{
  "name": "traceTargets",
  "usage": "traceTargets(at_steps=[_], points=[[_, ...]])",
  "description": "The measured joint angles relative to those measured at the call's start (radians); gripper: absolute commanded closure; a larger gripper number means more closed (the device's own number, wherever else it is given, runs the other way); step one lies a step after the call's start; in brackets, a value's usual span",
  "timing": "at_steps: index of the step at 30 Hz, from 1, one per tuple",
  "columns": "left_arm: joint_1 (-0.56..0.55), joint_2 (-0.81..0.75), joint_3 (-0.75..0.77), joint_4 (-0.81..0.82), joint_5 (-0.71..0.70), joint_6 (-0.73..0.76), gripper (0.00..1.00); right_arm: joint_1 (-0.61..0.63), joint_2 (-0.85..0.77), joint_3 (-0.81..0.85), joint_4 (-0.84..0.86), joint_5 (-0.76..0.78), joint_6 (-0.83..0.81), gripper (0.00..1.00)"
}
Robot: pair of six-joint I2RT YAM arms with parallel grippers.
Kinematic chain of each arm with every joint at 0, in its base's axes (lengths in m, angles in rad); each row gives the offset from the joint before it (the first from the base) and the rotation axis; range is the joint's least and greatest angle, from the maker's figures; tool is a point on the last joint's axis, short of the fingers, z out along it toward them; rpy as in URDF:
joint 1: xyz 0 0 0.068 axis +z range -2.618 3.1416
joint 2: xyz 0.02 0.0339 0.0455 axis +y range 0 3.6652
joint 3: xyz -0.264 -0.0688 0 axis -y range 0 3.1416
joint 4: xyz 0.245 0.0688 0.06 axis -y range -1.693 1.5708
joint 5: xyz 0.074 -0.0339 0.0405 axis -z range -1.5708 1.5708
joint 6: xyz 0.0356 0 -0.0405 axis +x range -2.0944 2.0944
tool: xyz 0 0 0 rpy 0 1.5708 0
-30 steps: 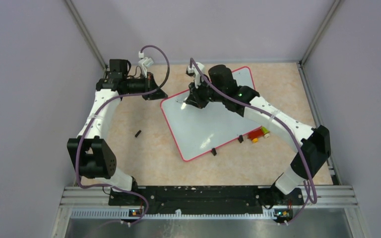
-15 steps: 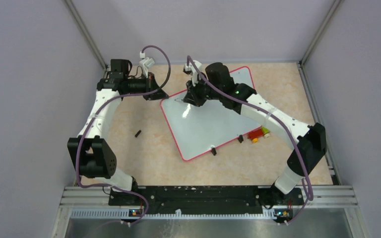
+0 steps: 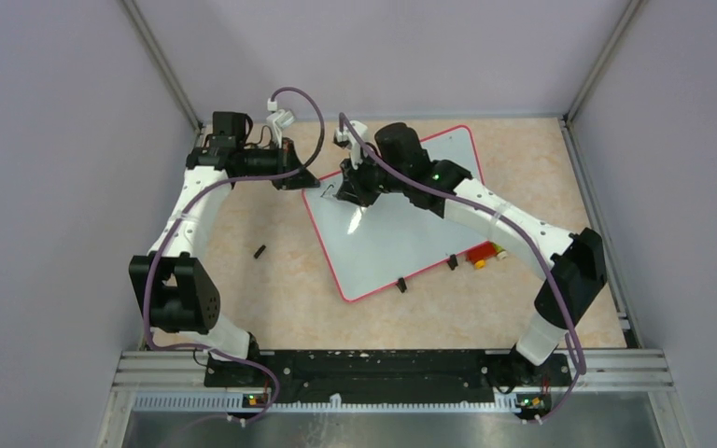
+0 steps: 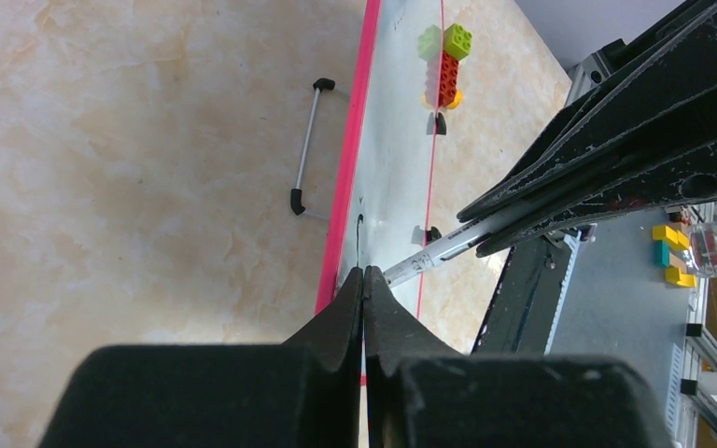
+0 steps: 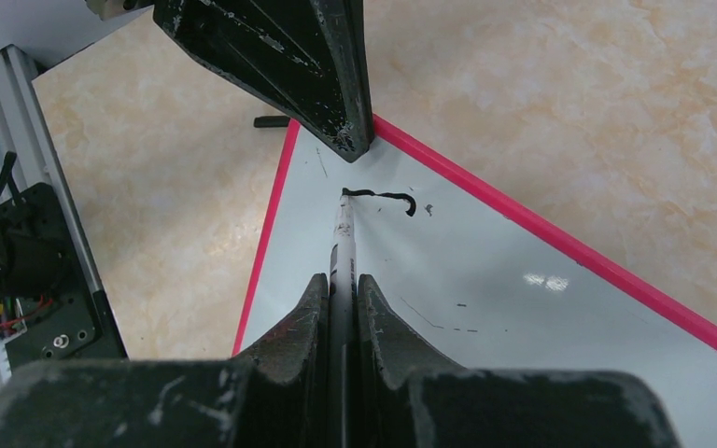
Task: Write a sentence on the whiteboard
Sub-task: Hold the whiteboard on the whiteboard stand.
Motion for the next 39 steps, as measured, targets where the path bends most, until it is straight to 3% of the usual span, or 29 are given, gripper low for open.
traceTargets(at_steps=[3, 8, 13, 31, 39], points=[[0.000, 0.000, 0.000, 0.000, 0.000, 0.000, 0.99, 0.000, 0.000, 0.000, -0.001, -0.002, 0.000, 1.00], [0.002, 0.000, 0.000, -0.003, 0.002, 0.004, 0.70, -0.002, -0.008, 0.000, -0.018, -0.020, 0.000, 1.00], [0.013, -0.005, 0.000, -0.011, 0.009, 0.004, 0.60, -0.014, -0.047, 0.000, -0.048, -0.057, 0.004, 1.00], [0.026, -0.034, 0.000, -0.010, -0.023, -0.006, 0.55, -0.046, -0.095, -0.002, -0.043, -0.047, 0.008, 1.00], [0.096, -0.063, 0.008, 0.004, -0.024, -0.018, 0.52, -0.046, -0.095, -0.002, -0.043, -0.051, 0.008, 1.00]])
